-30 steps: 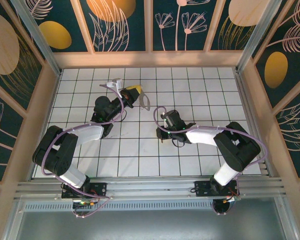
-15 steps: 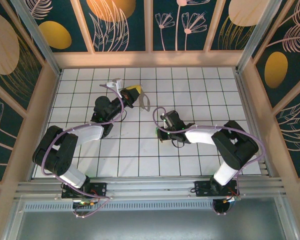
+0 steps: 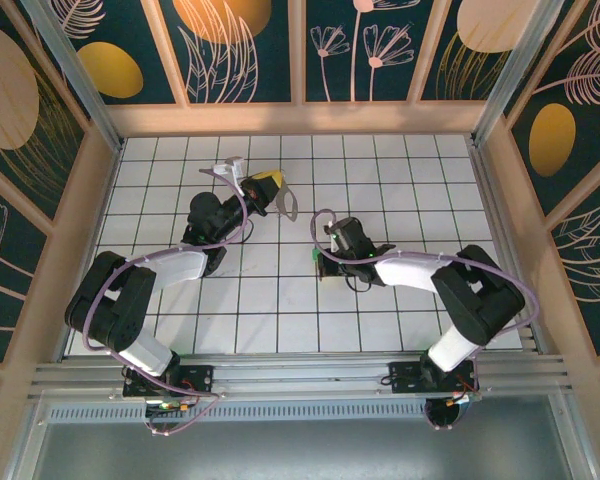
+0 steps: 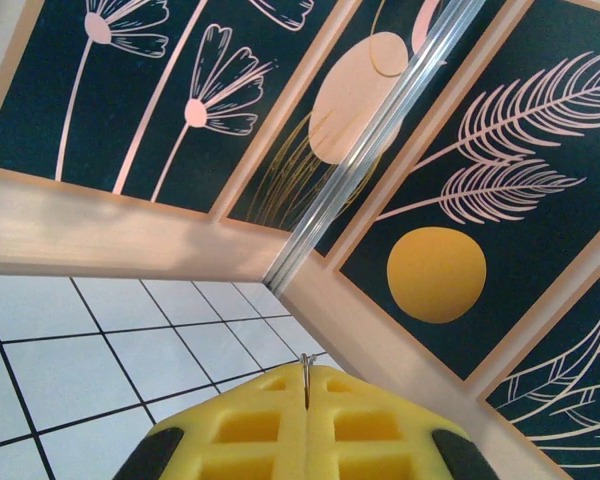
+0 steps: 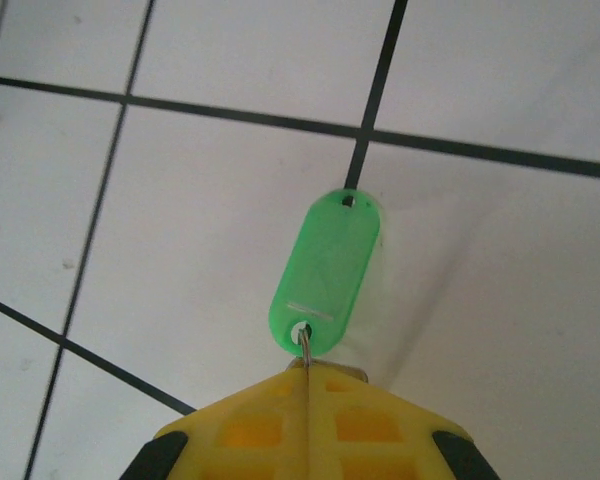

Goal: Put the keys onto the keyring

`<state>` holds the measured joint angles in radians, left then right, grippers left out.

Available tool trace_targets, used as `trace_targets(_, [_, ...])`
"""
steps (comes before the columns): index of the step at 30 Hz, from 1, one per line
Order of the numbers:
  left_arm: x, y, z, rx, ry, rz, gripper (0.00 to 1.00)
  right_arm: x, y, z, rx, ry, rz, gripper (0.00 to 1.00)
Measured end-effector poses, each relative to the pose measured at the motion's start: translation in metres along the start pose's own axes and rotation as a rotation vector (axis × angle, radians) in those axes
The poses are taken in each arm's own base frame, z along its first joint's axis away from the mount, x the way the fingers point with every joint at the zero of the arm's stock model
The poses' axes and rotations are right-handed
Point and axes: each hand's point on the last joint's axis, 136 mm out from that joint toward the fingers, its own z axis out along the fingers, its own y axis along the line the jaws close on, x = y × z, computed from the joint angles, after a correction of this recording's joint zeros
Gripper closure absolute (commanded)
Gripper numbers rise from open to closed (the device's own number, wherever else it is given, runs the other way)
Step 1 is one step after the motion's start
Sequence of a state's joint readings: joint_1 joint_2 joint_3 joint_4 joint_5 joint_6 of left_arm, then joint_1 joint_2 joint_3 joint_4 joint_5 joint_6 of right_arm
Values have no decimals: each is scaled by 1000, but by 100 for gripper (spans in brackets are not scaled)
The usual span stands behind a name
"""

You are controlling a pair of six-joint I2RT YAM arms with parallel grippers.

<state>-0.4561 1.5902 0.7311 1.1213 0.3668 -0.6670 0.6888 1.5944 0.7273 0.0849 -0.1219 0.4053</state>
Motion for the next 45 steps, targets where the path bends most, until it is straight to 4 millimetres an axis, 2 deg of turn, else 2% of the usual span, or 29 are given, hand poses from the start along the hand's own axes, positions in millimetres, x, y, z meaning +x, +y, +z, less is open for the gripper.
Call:
trace_targets(8, [2, -2, 0, 12, 12, -1, 100, -12, 3, -13, -15, -43, -4, 100])
trace_targets(16, [12, 3, 1, 5, 43, -13, 100, -6, -4, -12, 0, -27, -14, 100])
trace_targets(27, [17, 3, 1, 12, 63, -36, 100, 14, -14, 4, 20, 45, -11, 100])
trace_targets(37, [23, 8, 2, 5, 79, -48, 100, 15, -15, 9, 19, 46, -10, 100])
trace_targets(42, [23, 7, 2, 7, 80, -51, 100, 15, -15, 9, 18, 46, -10, 90])
trace_targets(45, [23, 7, 2, 8, 81, -51, 100, 15, -15, 9, 18, 46, -10, 80])
